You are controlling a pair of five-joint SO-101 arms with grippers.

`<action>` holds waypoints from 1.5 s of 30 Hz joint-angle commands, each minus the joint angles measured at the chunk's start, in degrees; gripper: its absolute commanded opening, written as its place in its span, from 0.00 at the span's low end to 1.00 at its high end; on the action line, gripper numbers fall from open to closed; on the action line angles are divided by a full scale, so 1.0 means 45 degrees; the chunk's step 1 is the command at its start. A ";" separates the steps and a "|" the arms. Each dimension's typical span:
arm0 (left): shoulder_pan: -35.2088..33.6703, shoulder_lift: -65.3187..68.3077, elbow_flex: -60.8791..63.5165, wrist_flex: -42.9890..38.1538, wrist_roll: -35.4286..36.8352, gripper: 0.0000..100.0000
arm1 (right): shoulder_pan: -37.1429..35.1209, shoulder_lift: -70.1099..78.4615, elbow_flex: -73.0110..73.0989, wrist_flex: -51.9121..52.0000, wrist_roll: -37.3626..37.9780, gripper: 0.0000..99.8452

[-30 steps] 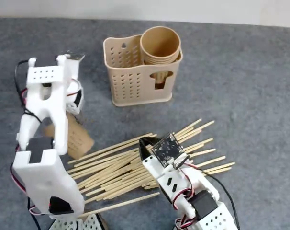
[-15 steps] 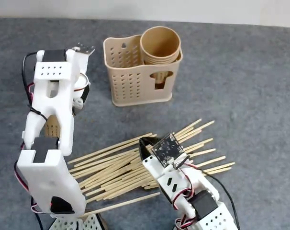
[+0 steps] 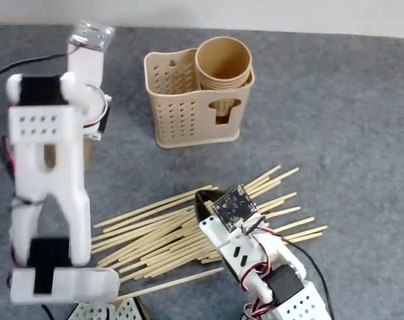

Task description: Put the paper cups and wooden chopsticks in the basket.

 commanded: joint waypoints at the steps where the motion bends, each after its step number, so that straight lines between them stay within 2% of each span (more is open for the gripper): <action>1: 0.0713 -0.1924 -0.0674 -0.0781 0.0293 0.00 | 0.0264 0.0107 -0.0127 0.0147 -0.0137 0.02; 4: 0.1182 -0.2725 -0.0635 -0.1446 0.0352 0.00 | 0.0244 0.0088 -0.0147 0.0576 -0.0098 0.02; 10: 0.3096 -0.3331 -0.0654 -0.3263 0.0352 0.00 | 0.0244 0.0088 -0.0127 0.0576 0.1309 0.02; 20: 0.5656 -0.3292 -0.0596 -0.6779 0.0352 0.00 | 0.0283 0.0088 -0.0127 0.0596 0.1368 0.02; 26: 0.6574 -0.3253 -0.0264 -0.8987 0.0352 0.00 | 0.0283 0.0088 -0.0127 0.0596 0.1368 0.02; 33: 0.7394 -0.3272 0.2940 -1.3617 0.0352 0.00 | 0.0283 0.0088 -0.0127 0.0596 0.1368 0.02; 36: 0.7394 -0.3272 0.3976 -1.4906 0.0352 0.00 | 0.0283 0.0088 -0.0127 0.0596 0.1368 0.02; 40: 0.7433 -0.3253 0.4855 -1.5726 0.0352 0.00 | 0.0264 0.0088 -0.0127 0.0596 0.1387 0.02; 45: 0.7785 -0.3253 0.5402 -1.5746 0.0352 0.00 | 0.0264 0.0088 -0.0127 0.0596 0.1387 0.02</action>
